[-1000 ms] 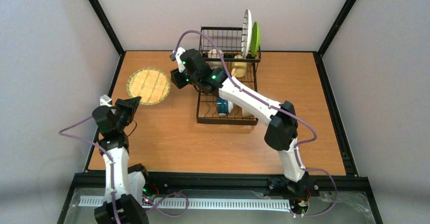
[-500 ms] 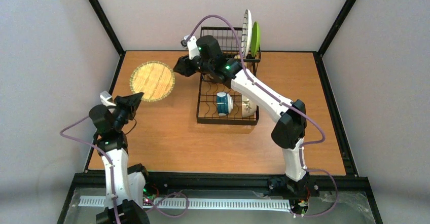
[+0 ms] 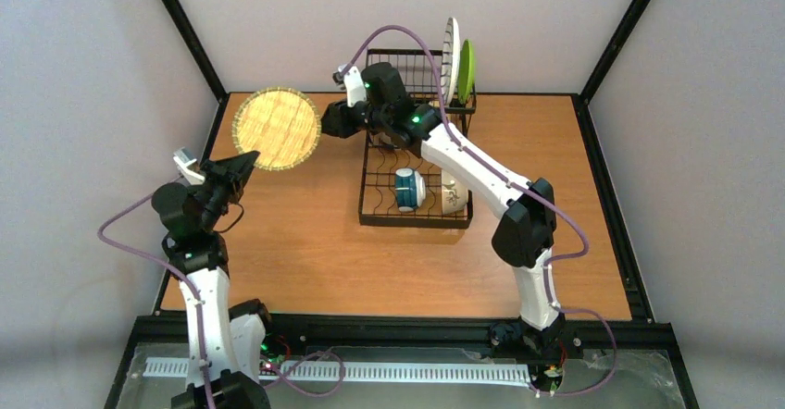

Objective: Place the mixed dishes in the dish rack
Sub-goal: Pass from the left arm to the right

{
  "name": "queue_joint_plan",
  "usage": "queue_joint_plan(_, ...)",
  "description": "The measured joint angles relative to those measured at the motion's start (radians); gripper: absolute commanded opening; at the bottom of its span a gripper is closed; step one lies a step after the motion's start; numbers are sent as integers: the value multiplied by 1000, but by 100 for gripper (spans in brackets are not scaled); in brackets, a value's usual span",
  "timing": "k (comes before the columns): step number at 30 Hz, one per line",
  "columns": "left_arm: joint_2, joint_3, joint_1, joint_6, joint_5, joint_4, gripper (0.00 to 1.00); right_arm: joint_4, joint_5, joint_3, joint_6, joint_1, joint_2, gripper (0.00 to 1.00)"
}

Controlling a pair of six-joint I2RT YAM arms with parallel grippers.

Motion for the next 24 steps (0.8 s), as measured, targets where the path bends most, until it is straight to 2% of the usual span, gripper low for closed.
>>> queue_joint_plan(6, 0, 0, -1, -1, -1, 0, 0, -2, 0, 0, 5, 0, 0, 96)
queue_joint_plan(12, 0, 1, -2, -2, 0, 0, 0, -14, 77, -5, -10, -2, -1, 96)
queue_joint_plan(24, 2, 1, -2, -2, 0, 0, 0, -13, 126, -79, -21, -56, -80, 96)
